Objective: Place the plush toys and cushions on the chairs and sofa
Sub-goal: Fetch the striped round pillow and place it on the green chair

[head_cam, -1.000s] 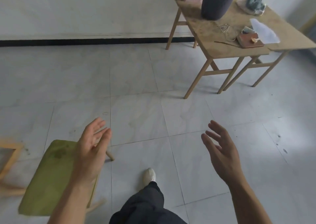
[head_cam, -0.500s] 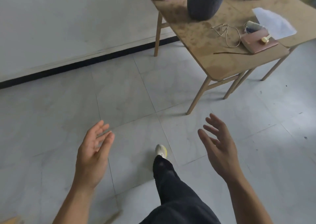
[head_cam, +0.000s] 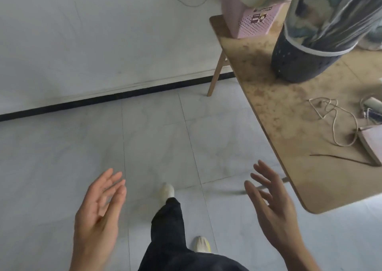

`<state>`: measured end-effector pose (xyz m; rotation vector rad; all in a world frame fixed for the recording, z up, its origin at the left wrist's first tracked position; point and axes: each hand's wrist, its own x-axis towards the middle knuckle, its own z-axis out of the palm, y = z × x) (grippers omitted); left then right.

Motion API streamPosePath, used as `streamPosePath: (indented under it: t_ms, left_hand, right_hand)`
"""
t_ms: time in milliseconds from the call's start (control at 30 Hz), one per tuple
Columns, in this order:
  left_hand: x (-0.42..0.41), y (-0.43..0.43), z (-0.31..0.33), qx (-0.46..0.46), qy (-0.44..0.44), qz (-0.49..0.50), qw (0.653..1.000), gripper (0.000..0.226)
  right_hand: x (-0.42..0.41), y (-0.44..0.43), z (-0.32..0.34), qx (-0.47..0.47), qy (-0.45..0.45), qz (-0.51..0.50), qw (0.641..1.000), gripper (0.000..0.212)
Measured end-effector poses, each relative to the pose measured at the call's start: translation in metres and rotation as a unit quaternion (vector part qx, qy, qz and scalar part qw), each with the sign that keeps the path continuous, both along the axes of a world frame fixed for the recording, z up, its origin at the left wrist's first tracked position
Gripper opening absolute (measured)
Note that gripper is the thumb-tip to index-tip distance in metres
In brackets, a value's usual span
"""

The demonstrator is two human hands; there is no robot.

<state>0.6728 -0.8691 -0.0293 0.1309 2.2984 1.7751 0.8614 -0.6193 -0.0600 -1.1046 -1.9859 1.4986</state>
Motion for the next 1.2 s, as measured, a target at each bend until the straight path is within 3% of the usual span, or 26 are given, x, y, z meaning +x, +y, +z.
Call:
streamPosePath:
  t_ms: [233,400,533,700,800,900,1000,1100,1200]
  left_hand:
    - [-0.195,0.130,-0.029,0.010,-0.023,-0.042,0.999,0.053]
    - [-0.329,0.251,-0.004,0.023,-0.016,-0.109,0.994,0.041]
    - [-0.401,0.353,0.014,0.017,-0.013,-0.192,0.981,0.053]
    - [-0.470,0.487,0.002,0.006,0.000,-0.249,0.969,0.053]
    - [-0.502,0.565,0.007,-0.010,0.010,-0.292,0.956,0.055]
    - [-0.536,0.634,0.030,-0.028,0.046,-0.350,0.935,0.054]
    - [-0.570,0.696,0.044,-0.029,0.094,-0.386,0.917,0.053]
    - [-0.592,0.752,0.042,-0.031,0.121,-0.435,0.892,0.052]
    - [-0.604,0.809,0.024,-0.038,0.114,-0.521,0.845,0.054]
  right_hand:
    - [-0.190,0.135,-0.007,0.047,0.011,-0.042,0.998,0.058]
    - [-0.292,0.223,0.023,0.085,0.013,-0.102,0.991,0.056]
    - [-0.339,0.286,0.032,0.075,0.016,-0.174,0.982,0.058]
    - [-0.398,0.381,0.005,0.061,0.004,-0.249,0.967,0.061]
    - [-0.437,0.449,-0.004,0.014,0.055,-0.280,0.958,0.056]
    - [-0.477,0.515,0.013,-0.014,0.096,-0.329,0.939,0.073]
    - [-0.514,0.572,0.022,-0.011,0.108,-0.382,0.918,0.116]
    - [-0.551,0.600,0.019,-0.023,0.062,-0.393,0.917,0.154]
    - [-0.580,0.610,0.008,0.034,0.039,-0.431,0.901,0.162]
